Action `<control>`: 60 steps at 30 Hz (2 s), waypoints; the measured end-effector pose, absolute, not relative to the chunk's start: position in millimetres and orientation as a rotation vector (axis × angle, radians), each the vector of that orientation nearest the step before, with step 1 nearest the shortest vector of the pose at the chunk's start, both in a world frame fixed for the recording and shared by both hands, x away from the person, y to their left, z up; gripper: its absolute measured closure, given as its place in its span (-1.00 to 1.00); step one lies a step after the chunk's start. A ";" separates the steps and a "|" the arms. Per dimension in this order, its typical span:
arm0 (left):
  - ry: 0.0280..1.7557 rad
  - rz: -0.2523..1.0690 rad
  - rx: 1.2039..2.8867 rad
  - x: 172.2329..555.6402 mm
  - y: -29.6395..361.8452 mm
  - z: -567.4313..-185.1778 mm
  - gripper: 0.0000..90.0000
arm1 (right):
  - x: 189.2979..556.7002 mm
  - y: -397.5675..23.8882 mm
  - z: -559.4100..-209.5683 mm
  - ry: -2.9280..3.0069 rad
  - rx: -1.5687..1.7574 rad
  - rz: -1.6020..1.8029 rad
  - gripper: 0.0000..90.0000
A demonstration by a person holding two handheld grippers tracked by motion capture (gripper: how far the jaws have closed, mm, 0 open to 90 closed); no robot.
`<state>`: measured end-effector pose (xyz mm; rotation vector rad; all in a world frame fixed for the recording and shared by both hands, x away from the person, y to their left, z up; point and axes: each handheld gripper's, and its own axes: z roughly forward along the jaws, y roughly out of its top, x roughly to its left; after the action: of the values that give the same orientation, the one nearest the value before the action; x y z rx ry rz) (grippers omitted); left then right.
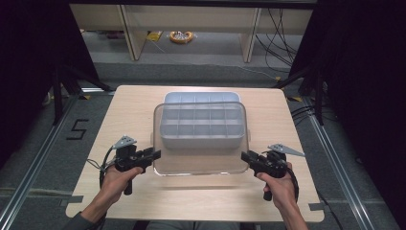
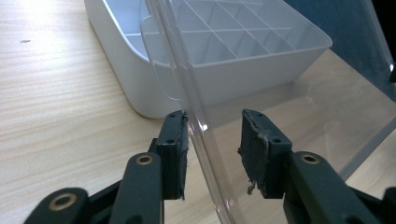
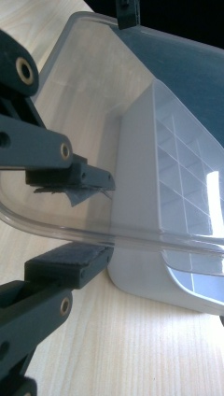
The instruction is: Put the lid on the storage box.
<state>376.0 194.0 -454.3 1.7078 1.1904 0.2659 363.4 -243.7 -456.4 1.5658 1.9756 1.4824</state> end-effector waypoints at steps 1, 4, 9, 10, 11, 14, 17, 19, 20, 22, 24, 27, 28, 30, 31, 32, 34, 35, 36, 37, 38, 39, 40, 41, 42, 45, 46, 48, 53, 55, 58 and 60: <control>1.188 0.269 1.703 377.5 193.8 -453.1 0.36 | 366.6 -244.7 -456.3 1.981 1.542 1.481 0.43; 1.194 0.276 1.686 382.3 194.0 -450.4 0.36 | 370.6 -243.8 -455.6 1.974 1.536 1.479 0.43; 1.204 0.311 1.668 392.5 193.5 -440.6 0.36 | 376.3 -239.1 -451.0 1.956 1.587 1.489 0.42; 1.207 0.315 1.662 395.6 193.0 -437.9 0.36 | 380.2 -241.2 -450.1 1.973 1.542 1.483 0.42; 1.209 0.320 1.661 398.3 193.1 -435.8 0.36 | 384.0 -240.5 -449.4 1.955 1.529 1.486 0.42; 1.214 0.332 1.648 406.9 191.9 -429.8 0.36 | 388.0 -238.0 -442.8 1.947 1.563 1.495 0.42; 1.214 0.350 1.647 418.7 189.3 -423.1 0.36 | 399.2 -238.9 -437.0 1.945 1.539 1.478 0.42; 1.219 0.358 1.640 424.7 187.5 -421.0 0.36 | 404.3 -237.4 -434.1 1.925 1.564 1.485 0.42; 1.219 0.358 1.640 424.7 187.5 -421.0 0.36 | 404.3 -237.4 -434.1 1.925 1.564 1.485 0.42; 1.223 0.362 1.631 429.7 186.6 -419.5 0.36 | 409.9 -236.1 -431.3 1.915 1.588 1.480 0.42; 1.227 0.366 1.619 435.0 186.2 -418.6 0.36 | 418.9 -237.3 -429.5 1.916 1.552 1.464 0.42; 1.234 0.366 1.607 441.3 185.7 -418.1 0.36 | 431.1 -235.6 -425.3 1.903 1.566 1.469 0.41; 1.243 0.366 1.598 446.1 185.9 -418.2 0.36 | 432.1 -233.2 -422.7 1.896 1.612 1.464 0.41; 1.251 0.353 1.585 452.1 186.4 -419.7 0.36 | 439.0 -233.8 -422.0 1.891 1.579 1.459 0.41; 1.260 0.355 1.589 454.8 187.0 -420.1 0.36 | 440.5 -232.2 -420.5 1.886 1.598 1.457 0.41; 1.260 0.355 1.589 454.8 187.0 -420.1 0.36 | 443.6 -232.9 -420.6 1.891 1.579 1.451 0.41; 1.279 0.346 1.580 463.6 185.9 -422.8 0.36 | 446.4 -229.5 -419.1 1.883 1.628 1.446 0.41; 1.279 0.346 1.579 466.4 185.2 -424.0 0.36 | 450.7 -231.4 -420.6 1.888 1.580 1.435 0.41; 1.279 0.348 1.580 469.1 184.2 -425.2 0.35 | 452.4 -230.6 -420.6 1.884 1.595 1.435 0.41; 1.284 0.346 1.578 471.7 182.9 -426.1 0.35 | 452.9 -228.6 -419.9 1.873 1.642 1.430 0.41; 1.290 0.346 1.583 474.1 182.0 -426.6 0.35 | 457.8 -232.2 -422.5 1.883 1.578 1.410 0.41; 1.290 0.346 1.583 474.1 182.0 -426.6 0.35 | 459.4 -232.4 -422.7 1.883 1.593 1.421 0.41; 1.291 0.340 1.584 476.4 181.2 -427.2 0.35 | 459.4 -232.4 -422.7 1.883 1.593 1.421 0.41; 1.294 0.343 1.584 478.3 180.1 -427.6 0.35 | 462.2 -231.9 -424.0 1.863 1.628 1.427 0.40; 1.297 0.345 1.589 480.0 179.2 -427.9 0.35 | 462.2 -231.9 -424.0 1.863 1.628 1.427 0.40; 1.310 0.350 1.586 486.8 176.2 -429.9 0.34 | 469.5 -233.7 -429.1 1.867 1.619 1.399 0.39; 1.310 0.350 1.586 486.8 176.2 -429.9 0.34 | 470.3 -233.4 -429.6 1.864 1.630 1.408 0.39; 1.316 0.343 1.589 489.5 176.2 -430.0 0.34 | 470.7 -230.5 -430.2 1.848 1.671 1.416 0.39; 1.333 0.350 1.583 495.7 176.6 -431.5 0.33 | 475.0 -228.7 -433.0 1.852 1.672 1.387 0.38; 1.334 0.348 1.584 496.8 176.9 -432.1 0.33 | 477.0 -229.6 -434.0 1.866 1.652 1.396 0.38; 1.352 0.336 1.576 499.6 177.3 -435.6 0.33 | 477.8 -228.8 -434.3 1.869 1.653 1.384 0.38; 1.350 0.328 1.577 501.0 177.6 -438.2 0.32 | 478.7 -227.8 -435.0 1.862 1.660 1.377 0.38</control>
<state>501.0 177.6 -438.2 1.5770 1.3498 0.3278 478.7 -227.8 -435.0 1.6602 1.8620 1.3767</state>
